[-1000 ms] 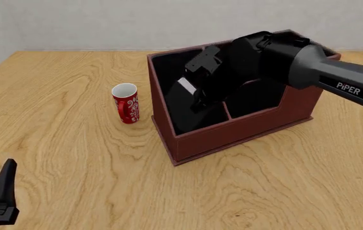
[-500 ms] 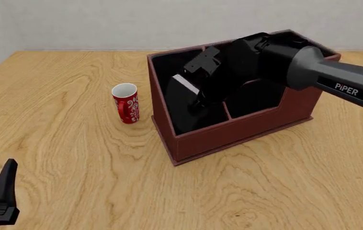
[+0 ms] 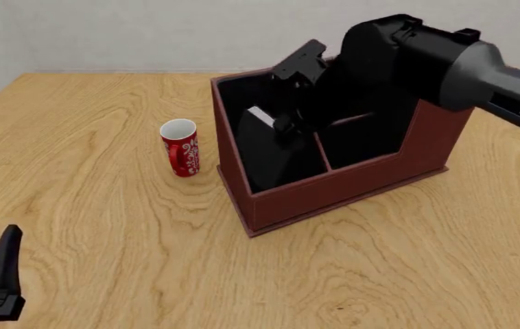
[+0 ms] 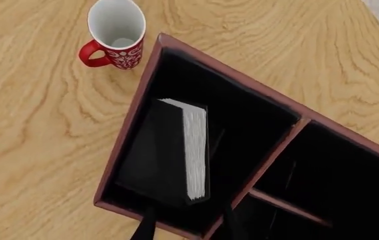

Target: Pick up the book and place it in the left compartment of the caddy.

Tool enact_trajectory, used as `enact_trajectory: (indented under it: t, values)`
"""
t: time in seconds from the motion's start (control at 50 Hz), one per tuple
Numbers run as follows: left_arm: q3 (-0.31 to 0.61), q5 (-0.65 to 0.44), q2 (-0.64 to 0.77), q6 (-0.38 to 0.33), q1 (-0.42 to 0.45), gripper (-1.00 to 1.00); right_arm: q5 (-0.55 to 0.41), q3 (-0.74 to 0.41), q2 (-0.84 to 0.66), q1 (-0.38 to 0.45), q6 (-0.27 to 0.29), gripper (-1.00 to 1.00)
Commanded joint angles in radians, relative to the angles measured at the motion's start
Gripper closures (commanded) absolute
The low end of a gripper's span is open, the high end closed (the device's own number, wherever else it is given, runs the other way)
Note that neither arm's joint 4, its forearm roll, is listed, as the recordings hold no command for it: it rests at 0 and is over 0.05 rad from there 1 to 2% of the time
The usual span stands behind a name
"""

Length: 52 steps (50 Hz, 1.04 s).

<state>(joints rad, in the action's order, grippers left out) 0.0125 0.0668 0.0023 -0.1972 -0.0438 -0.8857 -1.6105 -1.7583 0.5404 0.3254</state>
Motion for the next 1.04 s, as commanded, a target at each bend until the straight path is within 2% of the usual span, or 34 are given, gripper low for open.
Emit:
enact_trajectory:
  t: [0.02,0.22,0.28,0.38,0.4,0.48,0.54,0.58,0.62,0.66,0.7,0.74,0.78,0.86,0.88,0.96,1.04]
  values:
    - [0.027,-0.003,-0.001,0.002,0.009,-1.00,-0.062,-0.038,0.070,-0.015,0.018,-1.00]
    - [0.055,-0.021,-0.002,0.003,0.031,-1.00,-0.046,0.065,0.226,-0.016,0.007,-1.00]
    - [0.073,-0.034,-0.002,-0.002,0.044,-1.00,-0.039,0.105,0.292,0.001,-0.024,-1.00]
    - [0.089,-0.044,-0.002,0.000,0.056,-1.00,-0.022,0.162,0.373,0.005,-0.033,-1.00]
    - [0.098,-0.051,-0.002,-0.002,0.064,-1.00,-0.015,0.177,0.417,0.008,-0.058,-1.00]
    - [0.108,-0.057,-0.002,-0.007,0.074,-1.00,-0.003,0.207,0.472,0.008,-0.072,-1.00]
    - [0.120,-0.066,-0.002,-0.009,0.085,-1.00,0.003,0.229,0.519,0.014,-0.115,-1.00]
    - [0.123,-0.068,-0.002,-0.010,0.088,-1.00,0.007,0.241,0.534,0.011,-0.112,-1.00]
    - [0.129,-0.075,-0.002,-0.010,0.100,-1.00,0.020,0.269,0.585,0.011,-0.147,-1.00]
    - [0.131,-0.076,-0.002,-0.010,0.103,-1.00,0.037,0.299,0.611,-0.009,-0.132,-1.00]
    - [0.135,-0.079,-0.002,-0.002,0.106,-1.00,0.056,0.326,0.639,-0.010,-0.175,-1.00]
    - [0.143,-0.085,-0.002,-0.002,0.111,-1.00,0.084,0.365,0.675,-0.031,-0.171,-1.00]
    - [0.153,-0.094,-0.002,0.004,0.114,-1.00,0.099,0.391,0.708,-0.023,-0.217,-1.00]
    - [0.161,-0.103,-0.002,0.008,0.124,-1.00,0.131,0.444,0.763,-0.031,-0.222,-1.00]
    - [0.168,-0.110,-0.002,0.015,0.134,-1.00,0.145,0.476,0.789,-0.025,-0.248,-1.00]
    - [0.184,-0.124,-0.002,0.024,0.145,-1.00,0.175,0.535,0.839,-0.023,-0.262,-1.00]
    - [0.191,-0.129,-0.002,0.042,0.156,-1.00,0.221,0.601,0.895,-0.020,-0.307,-1.00]
